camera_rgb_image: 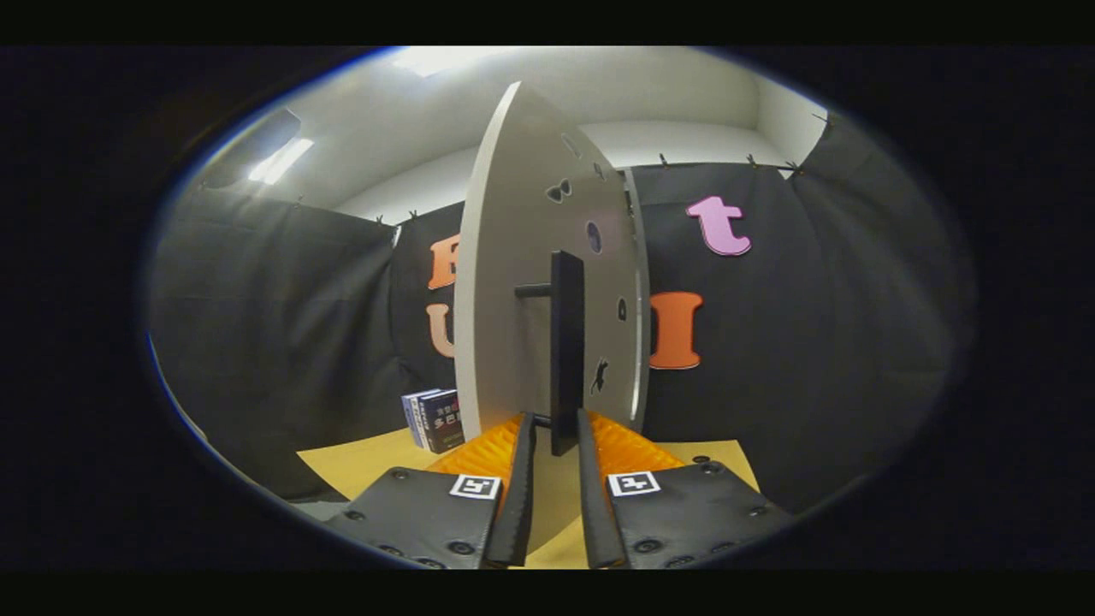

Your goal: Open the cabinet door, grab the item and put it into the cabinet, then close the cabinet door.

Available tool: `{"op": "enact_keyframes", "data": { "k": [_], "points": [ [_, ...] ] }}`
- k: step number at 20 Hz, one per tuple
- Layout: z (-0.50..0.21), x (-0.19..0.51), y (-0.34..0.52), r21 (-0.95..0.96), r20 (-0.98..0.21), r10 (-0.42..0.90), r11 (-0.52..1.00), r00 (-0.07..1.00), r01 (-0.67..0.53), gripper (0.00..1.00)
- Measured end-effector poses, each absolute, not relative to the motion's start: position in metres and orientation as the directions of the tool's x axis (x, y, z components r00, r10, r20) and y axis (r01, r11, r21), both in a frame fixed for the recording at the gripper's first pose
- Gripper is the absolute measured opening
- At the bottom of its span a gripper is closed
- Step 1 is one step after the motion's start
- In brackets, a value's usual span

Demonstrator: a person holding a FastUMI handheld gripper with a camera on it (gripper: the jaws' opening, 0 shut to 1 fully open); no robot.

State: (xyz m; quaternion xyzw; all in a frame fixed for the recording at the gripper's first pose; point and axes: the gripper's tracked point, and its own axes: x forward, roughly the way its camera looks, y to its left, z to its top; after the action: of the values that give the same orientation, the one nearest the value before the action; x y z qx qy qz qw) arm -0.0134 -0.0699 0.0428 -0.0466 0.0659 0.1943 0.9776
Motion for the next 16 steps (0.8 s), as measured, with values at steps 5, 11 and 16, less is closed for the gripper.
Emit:
{"op": "enact_keyframes", "data": {
  "k": [5, 11, 16],
  "points": [
    [0.045, -0.013, -0.086, -0.067, -0.14, 0.329, 0.938, 0.934, -0.34, 0.29],
    [0.047, -0.011, -0.094, -0.06, -0.131, 0.29, 0.952, 0.948, -0.299, 0.28],
    [0.052, -0.016, -0.105, -0.107, -0.119, 0.215, 0.968, 0.969, -0.227, 0.27]
  ]
}}
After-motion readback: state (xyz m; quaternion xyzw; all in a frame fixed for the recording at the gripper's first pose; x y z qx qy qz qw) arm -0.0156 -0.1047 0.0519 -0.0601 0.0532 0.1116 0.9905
